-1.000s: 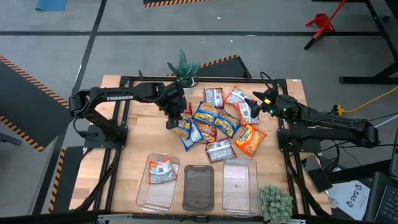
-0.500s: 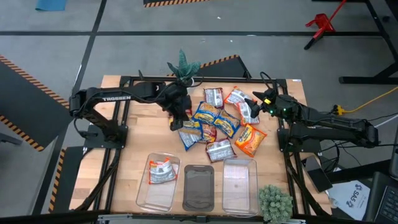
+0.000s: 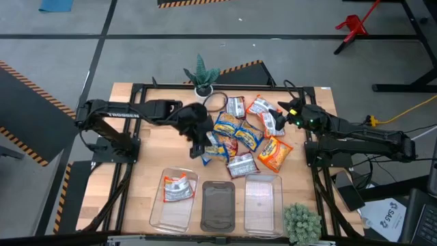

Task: Sort Maruchan noodles
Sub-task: Put the blue noodle pack into the black bin

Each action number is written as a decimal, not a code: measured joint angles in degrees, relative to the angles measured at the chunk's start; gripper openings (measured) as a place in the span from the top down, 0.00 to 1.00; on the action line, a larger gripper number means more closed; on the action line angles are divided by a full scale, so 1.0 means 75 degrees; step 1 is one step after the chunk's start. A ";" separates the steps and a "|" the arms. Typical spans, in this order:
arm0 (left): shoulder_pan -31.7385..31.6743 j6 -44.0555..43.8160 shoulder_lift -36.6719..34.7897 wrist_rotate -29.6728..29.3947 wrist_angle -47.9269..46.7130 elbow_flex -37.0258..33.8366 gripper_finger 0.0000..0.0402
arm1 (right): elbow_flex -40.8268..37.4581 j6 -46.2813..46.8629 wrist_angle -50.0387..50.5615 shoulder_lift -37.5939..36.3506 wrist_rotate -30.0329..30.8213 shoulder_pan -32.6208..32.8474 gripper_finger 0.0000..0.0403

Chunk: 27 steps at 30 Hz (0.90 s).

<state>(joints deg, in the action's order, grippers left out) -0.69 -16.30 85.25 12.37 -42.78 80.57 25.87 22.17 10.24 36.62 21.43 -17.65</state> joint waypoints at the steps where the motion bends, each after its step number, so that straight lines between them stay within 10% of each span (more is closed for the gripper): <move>1: 0.0158 -0.0164 0.0000 -0.0052 0.0028 0.0014 1.00 | 0.0000 0.0004 0.0049 0.0003 0.0000 0.0000 0.25; 27: 0.2848 -0.2669 0.0773 -0.1655 0.1968 0.0021 1.00 | 0.0000 0.0438 0.0411 0.0000 0.0000 0.0000 0.25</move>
<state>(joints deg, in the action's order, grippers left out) 20.68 -36.32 91.05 -0.04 -28.03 80.73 25.87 25.46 13.32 36.62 21.43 -17.65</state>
